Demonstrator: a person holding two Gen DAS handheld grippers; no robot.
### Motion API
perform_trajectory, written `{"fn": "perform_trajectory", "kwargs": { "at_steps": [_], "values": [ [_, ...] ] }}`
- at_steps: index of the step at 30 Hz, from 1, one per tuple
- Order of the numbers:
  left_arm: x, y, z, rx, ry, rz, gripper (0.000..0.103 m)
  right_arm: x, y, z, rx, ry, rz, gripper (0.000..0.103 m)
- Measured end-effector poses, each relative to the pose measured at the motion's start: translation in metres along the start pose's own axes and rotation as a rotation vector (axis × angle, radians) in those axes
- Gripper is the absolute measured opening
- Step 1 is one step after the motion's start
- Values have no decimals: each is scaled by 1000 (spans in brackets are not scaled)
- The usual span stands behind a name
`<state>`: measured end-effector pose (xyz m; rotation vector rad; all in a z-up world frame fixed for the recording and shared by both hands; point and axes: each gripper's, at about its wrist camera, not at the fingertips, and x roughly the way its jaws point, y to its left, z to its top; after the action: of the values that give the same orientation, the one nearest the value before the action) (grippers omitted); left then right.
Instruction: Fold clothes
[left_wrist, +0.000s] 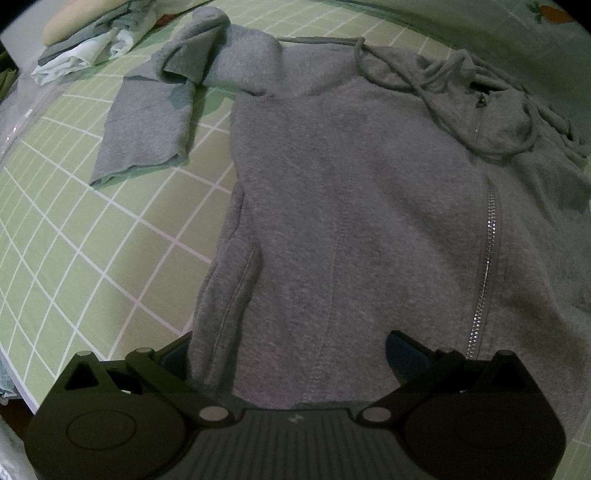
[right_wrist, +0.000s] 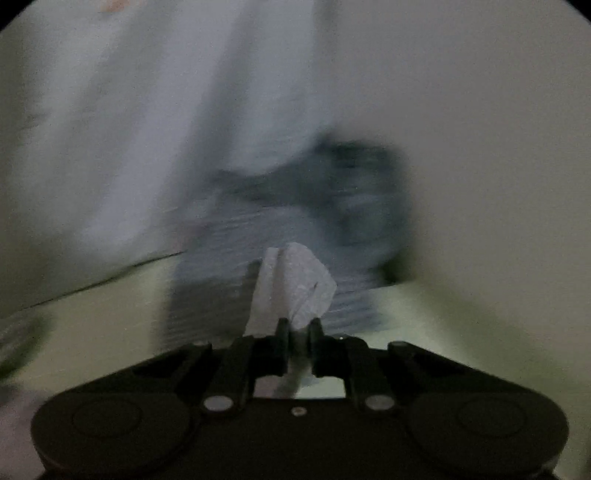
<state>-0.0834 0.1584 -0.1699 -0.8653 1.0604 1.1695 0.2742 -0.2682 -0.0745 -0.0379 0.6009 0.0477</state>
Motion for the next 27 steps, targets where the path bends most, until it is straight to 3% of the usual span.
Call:
{"fn": "perform_trajectory", "kwargs": {
  "at_steps": [2,4,5,7,11,14,18,23,25,26,27],
  "values": [
    [0,0,0,3,-2,-1,103,15,-14,-1,11,65,-85,23],
    [-1,1,0,9,0,-7,103,16,-20,-6,-20,98,-135,52],
    [-3,4,0,10,-4,-11,103,11,-19,-10,-48,89,-140,58],
    [-9,10,-4,8,-20,-21,103,-2,-13,-17,-78,82,-84,78],
    [-25,31,-11,24,-66,-51,102,-27,13,-42,-90,108,72,100],
    [-36,49,-18,55,-99,-81,102,-55,42,-68,-86,123,181,103],
    [-26,63,-18,122,-47,-133,99,-91,87,-107,-25,180,354,103],
    [-17,69,-17,247,-3,-230,94,-137,143,-145,-81,223,445,103],
    [-18,65,-18,335,-14,-241,89,-155,157,-156,-118,224,458,103],
    [-19,63,-19,384,-27,-243,81,-163,162,-161,-133,225,461,103],
    [-20,60,-20,429,-45,-243,67,-168,166,-165,-142,229,459,103]
  ]
}}
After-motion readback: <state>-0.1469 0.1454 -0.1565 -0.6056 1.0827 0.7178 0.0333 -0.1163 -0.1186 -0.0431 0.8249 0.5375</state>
